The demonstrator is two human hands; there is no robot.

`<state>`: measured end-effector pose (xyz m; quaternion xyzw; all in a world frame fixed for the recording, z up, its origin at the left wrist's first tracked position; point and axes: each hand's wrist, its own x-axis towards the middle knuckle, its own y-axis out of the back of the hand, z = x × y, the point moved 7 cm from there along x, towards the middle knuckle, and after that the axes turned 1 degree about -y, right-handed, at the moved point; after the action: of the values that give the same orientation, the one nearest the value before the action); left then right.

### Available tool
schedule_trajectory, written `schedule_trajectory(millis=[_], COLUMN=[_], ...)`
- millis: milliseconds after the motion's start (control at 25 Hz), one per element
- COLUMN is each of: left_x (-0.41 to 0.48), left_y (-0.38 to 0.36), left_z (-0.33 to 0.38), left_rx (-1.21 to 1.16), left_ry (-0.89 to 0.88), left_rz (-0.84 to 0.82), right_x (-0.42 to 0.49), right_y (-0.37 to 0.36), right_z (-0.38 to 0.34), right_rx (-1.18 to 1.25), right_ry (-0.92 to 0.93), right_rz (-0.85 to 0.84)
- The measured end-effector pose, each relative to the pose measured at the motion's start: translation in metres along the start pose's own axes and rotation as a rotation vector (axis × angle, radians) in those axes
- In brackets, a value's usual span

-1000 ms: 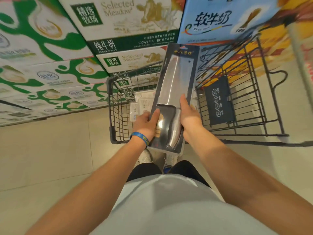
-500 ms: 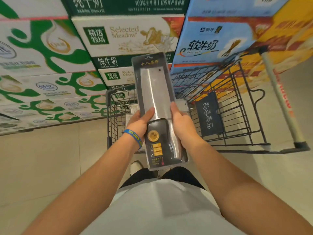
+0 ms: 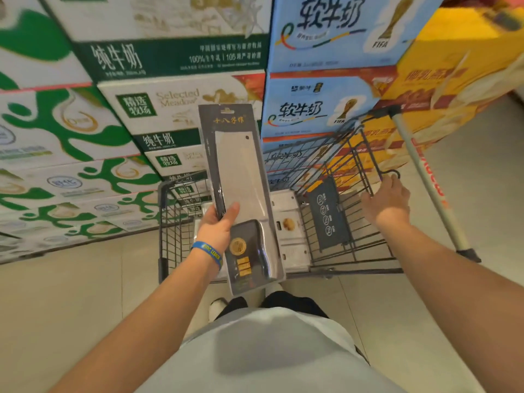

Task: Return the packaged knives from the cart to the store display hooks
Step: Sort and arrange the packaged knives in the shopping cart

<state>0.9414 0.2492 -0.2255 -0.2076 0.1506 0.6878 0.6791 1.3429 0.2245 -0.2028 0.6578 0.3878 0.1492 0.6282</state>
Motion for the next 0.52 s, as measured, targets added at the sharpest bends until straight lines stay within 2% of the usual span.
schedule_trajectory(millis=[80, 160, 240, 280, 360, 440, 480, 520], left_x=[0.000, -0.002, -0.004, -0.006, -0.015, -0.028, -0.033, -0.038], left_y=[-0.010, -0.019, -0.030, -0.034, -0.040, -0.041, -0.038, -0.035], left_z=[0.005, 0.011, 0.014, 0.017, 0.029, 0.040, 0.042, 0.044], left_rx=[-0.015, -0.062, -0.046, 0.003, 0.163, 0.311, 0.375, 0.422], left_ry=[0.012, 0.031, 0.026, -0.013, -0.161, -0.288, -0.314, -0.329], left_rz=[0.020, 0.013, -0.008, -0.010, 0.014, 0.067, 0.098, 0.126], right_x=[0.011, 0.005, -0.015, -0.027, -0.050, -0.085, -0.107, -0.124], right_y=[0.004, 0.008, 0.008, 0.001, -0.022, -0.054, -0.067, -0.078], right_z=[0.001, -0.005, -0.017, -0.027, -0.053, -0.083, -0.096, -0.104], right_rx=[0.200, 0.316, 0.312, 0.277, 0.289, 0.379, 0.393, 0.396], right_ry=[-0.008, 0.021, 0.096, 0.160, 0.315, 0.467, 0.568, 0.658], right_rz=[-0.019, 0.082, 0.190, 0.192, 0.035, -0.269, -0.358, -0.377])
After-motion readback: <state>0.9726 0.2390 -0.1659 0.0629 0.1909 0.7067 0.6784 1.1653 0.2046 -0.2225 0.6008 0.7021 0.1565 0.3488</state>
